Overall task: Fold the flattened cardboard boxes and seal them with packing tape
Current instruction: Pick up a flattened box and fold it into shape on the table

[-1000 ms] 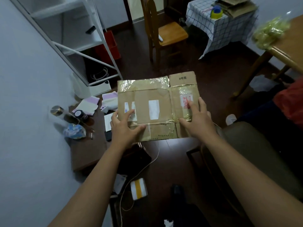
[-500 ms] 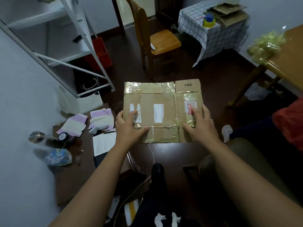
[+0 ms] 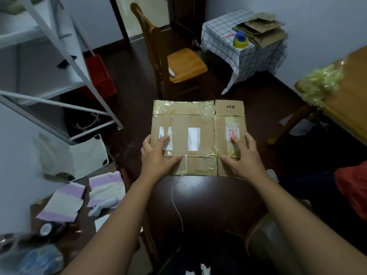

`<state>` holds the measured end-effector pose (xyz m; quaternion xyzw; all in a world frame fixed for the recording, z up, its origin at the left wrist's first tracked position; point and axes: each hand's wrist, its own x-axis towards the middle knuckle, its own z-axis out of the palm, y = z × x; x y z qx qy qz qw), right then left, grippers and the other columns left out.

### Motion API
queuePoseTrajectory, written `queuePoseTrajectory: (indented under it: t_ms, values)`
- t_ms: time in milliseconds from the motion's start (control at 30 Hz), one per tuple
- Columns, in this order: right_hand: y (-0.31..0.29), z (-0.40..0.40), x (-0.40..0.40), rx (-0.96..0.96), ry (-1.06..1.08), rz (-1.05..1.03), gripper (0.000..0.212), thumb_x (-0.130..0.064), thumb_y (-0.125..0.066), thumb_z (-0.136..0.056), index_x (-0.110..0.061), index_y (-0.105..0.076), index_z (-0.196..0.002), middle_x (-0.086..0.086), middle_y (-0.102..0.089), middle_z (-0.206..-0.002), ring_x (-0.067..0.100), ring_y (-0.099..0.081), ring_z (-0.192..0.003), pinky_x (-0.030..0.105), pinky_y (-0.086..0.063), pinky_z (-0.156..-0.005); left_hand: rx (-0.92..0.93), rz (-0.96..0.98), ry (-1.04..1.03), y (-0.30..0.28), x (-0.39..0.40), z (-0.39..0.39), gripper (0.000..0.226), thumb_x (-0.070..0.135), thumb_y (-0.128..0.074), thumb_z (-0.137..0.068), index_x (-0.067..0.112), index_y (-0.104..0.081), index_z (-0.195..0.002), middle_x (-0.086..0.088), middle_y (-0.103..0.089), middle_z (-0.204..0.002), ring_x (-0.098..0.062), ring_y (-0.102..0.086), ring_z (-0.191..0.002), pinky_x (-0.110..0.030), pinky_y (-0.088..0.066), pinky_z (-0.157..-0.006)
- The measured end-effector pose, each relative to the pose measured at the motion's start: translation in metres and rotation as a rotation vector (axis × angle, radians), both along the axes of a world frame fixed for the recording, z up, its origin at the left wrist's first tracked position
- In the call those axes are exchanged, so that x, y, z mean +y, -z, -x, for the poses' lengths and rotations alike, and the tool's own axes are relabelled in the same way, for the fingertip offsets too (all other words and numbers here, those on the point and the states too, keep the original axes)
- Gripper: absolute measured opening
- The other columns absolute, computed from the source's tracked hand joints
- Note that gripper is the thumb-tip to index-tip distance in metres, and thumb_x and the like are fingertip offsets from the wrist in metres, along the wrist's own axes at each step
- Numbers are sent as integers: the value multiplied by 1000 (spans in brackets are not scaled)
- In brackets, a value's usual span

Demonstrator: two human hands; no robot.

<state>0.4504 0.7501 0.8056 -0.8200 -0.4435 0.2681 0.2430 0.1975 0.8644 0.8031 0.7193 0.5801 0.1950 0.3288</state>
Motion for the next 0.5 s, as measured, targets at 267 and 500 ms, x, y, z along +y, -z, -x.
queuePoseTrajectory:
  t_ms: [267,500]
  values:
    - [-17,-83,48,-25,134,-92,79,-52,-73,-80,-36,-37,-148,-10,-3,-161,30,-25,-145,51,-31,-116,-15,-48,124,-24,75,-94,74,44,-81,-74,34,-47,-138,-10,-11,-156,-29,-14,-143,-42,-21,-118]
    - [-2,-178,86,1,230,-89,78,-51,-72,-82,-32,-37,-149,-5,-2,-163,31,-22,-146,48,-28,-118,33,-72,214,-17,137,-208,73,46,-80,-74,34,-47,-138,-9,-12,-156,-29,-13,-144,-45,-22,-119]
